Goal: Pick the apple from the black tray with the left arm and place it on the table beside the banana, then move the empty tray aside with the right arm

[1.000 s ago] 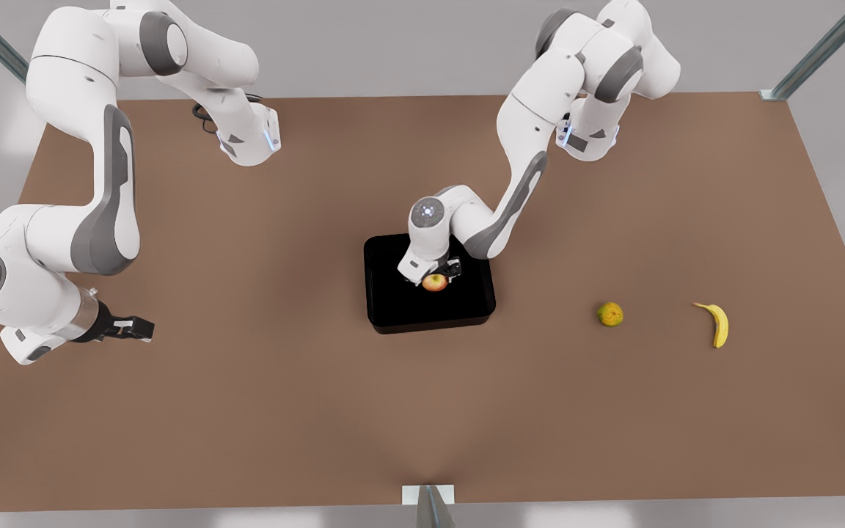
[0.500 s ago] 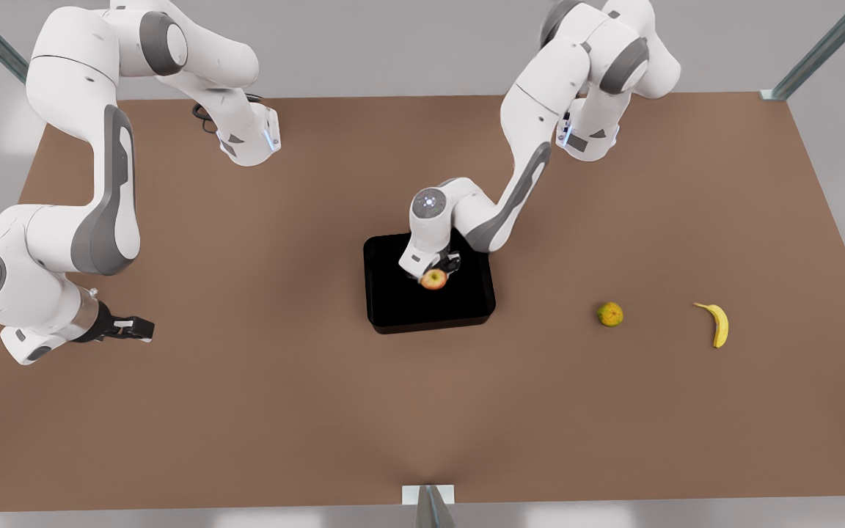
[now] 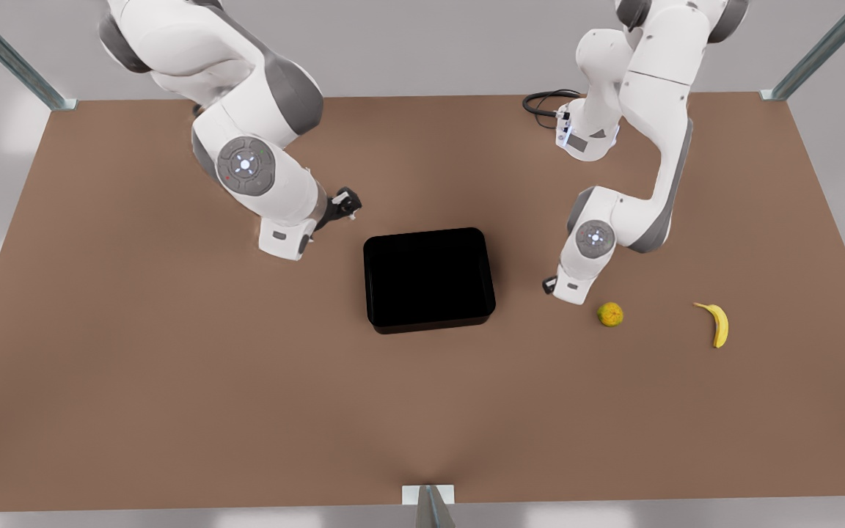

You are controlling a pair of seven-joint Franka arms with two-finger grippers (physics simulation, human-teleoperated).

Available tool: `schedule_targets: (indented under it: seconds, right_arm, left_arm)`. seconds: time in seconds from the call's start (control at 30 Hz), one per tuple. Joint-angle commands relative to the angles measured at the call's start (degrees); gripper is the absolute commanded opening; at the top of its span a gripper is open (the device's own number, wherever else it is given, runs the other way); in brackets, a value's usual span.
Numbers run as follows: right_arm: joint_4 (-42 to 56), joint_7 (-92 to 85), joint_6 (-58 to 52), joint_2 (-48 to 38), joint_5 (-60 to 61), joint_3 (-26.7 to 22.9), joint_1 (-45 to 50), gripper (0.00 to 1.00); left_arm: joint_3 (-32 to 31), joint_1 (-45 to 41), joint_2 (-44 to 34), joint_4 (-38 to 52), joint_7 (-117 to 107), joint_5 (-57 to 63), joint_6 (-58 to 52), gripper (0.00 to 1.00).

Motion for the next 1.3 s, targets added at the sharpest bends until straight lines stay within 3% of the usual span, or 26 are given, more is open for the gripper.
schedule_targets:
  seconds: [0.0, 0.17, 0.2, 0.23, 0.4, 0.47, 0.53, 0.63, 0.83, 1.2, 1.27]
  right_arm:
    - [-5.6, 39.9, 9.4, 0.4, 2.5, 0.4, 1.9, 0.99]
    - [-6.0, 52.6, 15.7, 7.0, 2.1, -0.9, 2.4, 0.99]
    - [-5.9, 52.0, 15.7, 7.0, 2.0, -2.2, 2.4, 0.99]
    - [-5.9, 51.8, 15.7, 7.0, 2.0, -2.4, 2.4, 0.99]
    - [-8.0, 45.9, 19.0, 10.9, -6.5, -2.2, 3.7, 0.97]
    - [-10.0, 45.7, 22.8, 12.0, -7.8, -2.2, 3.6, 0.97]
    - [-10.0, 45.5, 25.0, 14.2, -9.5, -2.3, 3.6, 0.98]
    - [-10.0, 45.5, 27.4, 17.2, -12.9, -2.3, 3.6, 0.98]
    - [-12.9, 44.0, 30.6, 20.4, -15.6, -2.2, 5.3, 0.97]
    - [-16.2, 25.8, 35.1, 21.7, -15.6, -2.4, 4.4, 0.95]
    - [-16.6, 24.9, 35.1, 21.6, -15.5, -2.4, 4.3, 0.79]
  left_arm:
    - [0.1, 0.0, 0.9, -0.1, 22.5, 0.0, 7.3, 0.77]
    - [0.6, 0.7, 3.1, 0.6, 22.5, 0.5, 9.7, 0.77]
    - [0.6, 0.7, 3.5, 0.4, 22.3, 0.6, 10.7, 0.97]
    - [0.6, 0.7, 3.4, 0.3, 22.2, 0.6, 10.7, 1.00]
    - [0.6, 0.6, 2.5, 0.1, 21.7, 1.0, 10.7, 1.00]
    - [0.7, 0.7, -5.3, 1.2, 22.1, 1.0, 3.9, 1.00]
    - [1.7, 4.1, -3.2, 24.0, 38.4, -5.4, -23.2, 1.00]
    - [1.7, 9.7, -2.9, 38.9, 45.9, -8.4, -37.9, 1.00]
    - [4.1, 13.2, -1.8, 39.9, 48.4, -9.0, -35.3, 1.00]
    - [3.9, 15.6, -1.5, 39.8, 48.2, -8.4, -33.9, 1.00]
    - [3.9, 15.6, -1.5, 39.6, 48.2, -8.4, -33.9, 1.00]
